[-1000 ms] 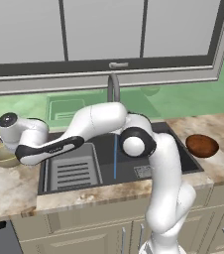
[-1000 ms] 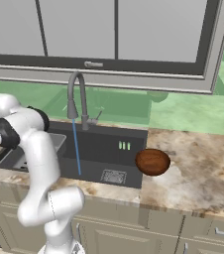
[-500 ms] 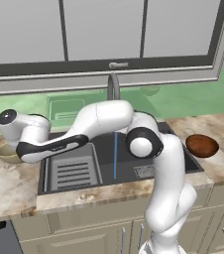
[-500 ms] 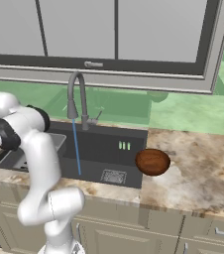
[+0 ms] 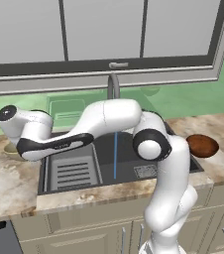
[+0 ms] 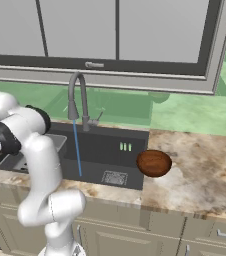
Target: Rinse each bowl for a few seconds and place them down in the sink or on the counter.
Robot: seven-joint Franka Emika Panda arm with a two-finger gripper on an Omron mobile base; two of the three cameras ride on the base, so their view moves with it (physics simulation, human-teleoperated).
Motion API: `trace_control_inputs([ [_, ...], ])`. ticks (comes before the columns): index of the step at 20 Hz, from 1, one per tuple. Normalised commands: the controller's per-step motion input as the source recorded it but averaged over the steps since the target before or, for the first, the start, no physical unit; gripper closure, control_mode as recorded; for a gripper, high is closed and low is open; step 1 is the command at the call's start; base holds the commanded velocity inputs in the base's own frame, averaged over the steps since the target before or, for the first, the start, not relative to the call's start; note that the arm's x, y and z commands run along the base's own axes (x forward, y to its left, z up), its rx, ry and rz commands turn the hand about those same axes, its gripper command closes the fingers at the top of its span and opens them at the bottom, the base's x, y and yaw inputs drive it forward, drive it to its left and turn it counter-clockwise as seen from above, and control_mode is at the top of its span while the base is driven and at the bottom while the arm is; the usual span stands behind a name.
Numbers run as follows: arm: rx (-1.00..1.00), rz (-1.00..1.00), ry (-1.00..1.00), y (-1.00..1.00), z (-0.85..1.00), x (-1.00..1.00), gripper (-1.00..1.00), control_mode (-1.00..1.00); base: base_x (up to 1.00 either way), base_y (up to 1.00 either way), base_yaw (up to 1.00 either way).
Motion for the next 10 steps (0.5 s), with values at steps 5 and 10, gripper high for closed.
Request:
trace_control_inputs([
  [5,0.0,-0.12,-0.01,-0.2,0.03,-0.23,1.0,-1.0,0.0,0.0,0.0],
  [10,0.0,-0.11,-0.01,-0.23,0.0,-0.24,1.0,-1.0,0.0,0.0,0.0],
])
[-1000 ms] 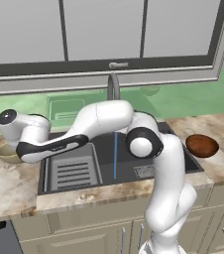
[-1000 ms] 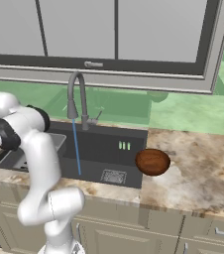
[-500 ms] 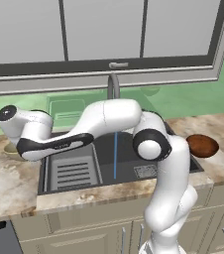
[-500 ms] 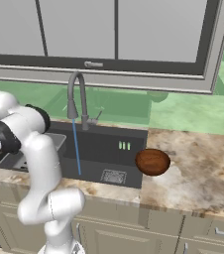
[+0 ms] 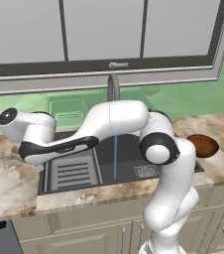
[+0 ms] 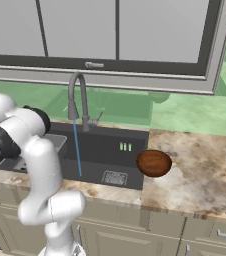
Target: Rinse each bowl for a few seconds and place them down in the sink or on the counter.
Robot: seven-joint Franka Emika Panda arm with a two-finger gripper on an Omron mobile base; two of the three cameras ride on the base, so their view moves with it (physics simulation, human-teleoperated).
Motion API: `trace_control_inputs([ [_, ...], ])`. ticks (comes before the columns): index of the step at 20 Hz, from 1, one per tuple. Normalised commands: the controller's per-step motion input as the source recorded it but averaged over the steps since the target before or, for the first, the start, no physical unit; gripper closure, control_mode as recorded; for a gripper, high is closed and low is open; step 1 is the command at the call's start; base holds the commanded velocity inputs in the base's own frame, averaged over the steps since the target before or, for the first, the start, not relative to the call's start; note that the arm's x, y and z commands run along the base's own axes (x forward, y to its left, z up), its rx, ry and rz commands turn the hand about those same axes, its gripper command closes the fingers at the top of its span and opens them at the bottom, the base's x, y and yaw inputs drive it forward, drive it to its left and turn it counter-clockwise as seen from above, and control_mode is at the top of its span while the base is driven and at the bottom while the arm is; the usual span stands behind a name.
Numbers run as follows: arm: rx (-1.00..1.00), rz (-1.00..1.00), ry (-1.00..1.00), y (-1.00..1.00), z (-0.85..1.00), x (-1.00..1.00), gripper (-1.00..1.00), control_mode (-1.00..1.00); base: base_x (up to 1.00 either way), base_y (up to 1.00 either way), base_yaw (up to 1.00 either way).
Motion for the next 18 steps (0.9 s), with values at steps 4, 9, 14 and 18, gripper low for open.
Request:
trace_control_inputs([
  [4,0.0,-0.1,-0.02,-0.3,0.0,-0.19,1.0,-1.0,0.0,0.0,0.0],
  [9,0.0,-0.06,-0.03,-0.33,0.0,-0.08,1.0,-1.0,0.0,0.0,0.0],
  [14,0.0,-0.04,-0.02,-0.4,0.0,-0.03,1.0,-1.0,0.0,0.0,0.0],
  [18,0.01,-0.04,-0.01,-0.4,0.0,-0.04,1.0,-1.0,0.0,0.0,0.0],
])
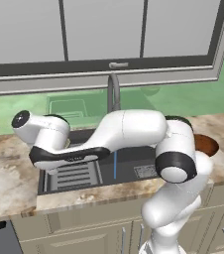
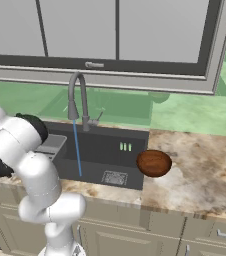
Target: Rinse each bowl for a few seconds and place them down in the sink or on the counter.
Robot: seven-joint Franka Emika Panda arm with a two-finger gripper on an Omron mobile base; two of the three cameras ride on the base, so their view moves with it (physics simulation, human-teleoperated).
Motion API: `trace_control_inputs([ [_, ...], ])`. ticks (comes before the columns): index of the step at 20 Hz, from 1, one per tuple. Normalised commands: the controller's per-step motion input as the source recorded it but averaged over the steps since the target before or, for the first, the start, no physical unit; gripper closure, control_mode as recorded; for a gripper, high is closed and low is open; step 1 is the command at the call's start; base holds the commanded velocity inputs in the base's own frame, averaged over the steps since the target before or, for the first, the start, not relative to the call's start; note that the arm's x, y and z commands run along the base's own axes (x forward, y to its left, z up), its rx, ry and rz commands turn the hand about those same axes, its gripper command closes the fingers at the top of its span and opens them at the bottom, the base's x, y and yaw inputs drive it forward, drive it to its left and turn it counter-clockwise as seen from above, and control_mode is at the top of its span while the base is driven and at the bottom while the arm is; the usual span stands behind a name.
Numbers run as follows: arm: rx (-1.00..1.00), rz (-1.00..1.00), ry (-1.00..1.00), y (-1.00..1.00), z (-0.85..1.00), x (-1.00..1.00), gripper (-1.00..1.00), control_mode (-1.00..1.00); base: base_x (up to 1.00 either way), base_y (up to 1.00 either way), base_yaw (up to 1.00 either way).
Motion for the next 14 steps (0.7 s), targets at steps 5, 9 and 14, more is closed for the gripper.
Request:
trace_control_inputs([
  [5,0.01,-0.02,0.0,-0.35,0.0,0.01,1.0,-1.0,0.0,0.0,0.0],
  [9,0.01,0.0,0.0,-0.29,0.0,0.05,1.0,-1.0,0.0,0.0,0.0],
  [14,0.0,0.0,0.0,-0.29,0.0,0.02,1.0,-1.0,0.0,0.0,0.0],
])
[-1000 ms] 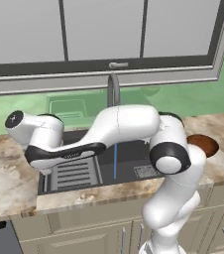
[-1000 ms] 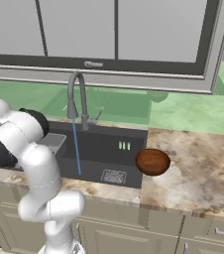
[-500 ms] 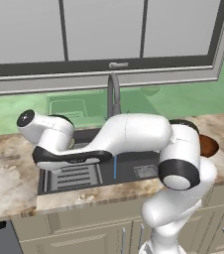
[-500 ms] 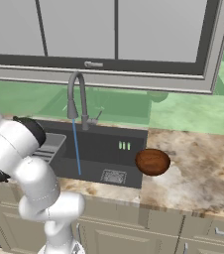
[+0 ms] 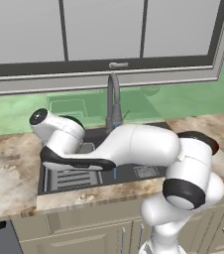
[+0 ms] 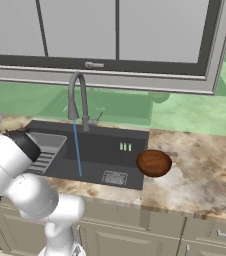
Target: Rinse each bowl for a few seconds and place them down in the sink or on the counter.
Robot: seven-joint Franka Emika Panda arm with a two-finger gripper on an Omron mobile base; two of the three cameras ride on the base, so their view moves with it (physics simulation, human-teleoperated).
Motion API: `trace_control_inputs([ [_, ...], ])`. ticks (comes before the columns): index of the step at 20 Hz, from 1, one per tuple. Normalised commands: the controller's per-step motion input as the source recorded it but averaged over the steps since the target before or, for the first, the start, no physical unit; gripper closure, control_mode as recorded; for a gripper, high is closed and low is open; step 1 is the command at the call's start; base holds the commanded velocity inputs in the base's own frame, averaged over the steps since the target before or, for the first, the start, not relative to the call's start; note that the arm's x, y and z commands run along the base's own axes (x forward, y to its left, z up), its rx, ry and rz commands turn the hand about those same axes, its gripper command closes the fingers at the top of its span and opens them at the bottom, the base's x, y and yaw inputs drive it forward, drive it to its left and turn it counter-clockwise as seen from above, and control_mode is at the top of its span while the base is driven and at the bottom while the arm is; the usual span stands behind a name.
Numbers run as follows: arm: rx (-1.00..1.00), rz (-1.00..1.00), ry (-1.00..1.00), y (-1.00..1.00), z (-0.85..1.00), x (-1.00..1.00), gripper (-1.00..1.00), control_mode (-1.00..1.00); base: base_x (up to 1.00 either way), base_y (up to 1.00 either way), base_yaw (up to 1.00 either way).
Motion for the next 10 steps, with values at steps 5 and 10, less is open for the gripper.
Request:
trace_control_inputs([
  [5,0.0,0.0,0.0,-0.28,0.0,0.0,1.0,-1.0,0.0,0.0,0.0],
  [10,0.0,0.0,0.0,-0.28,0.0,0.0,1.0,-1.0,0.0,0.0,0.0],
])
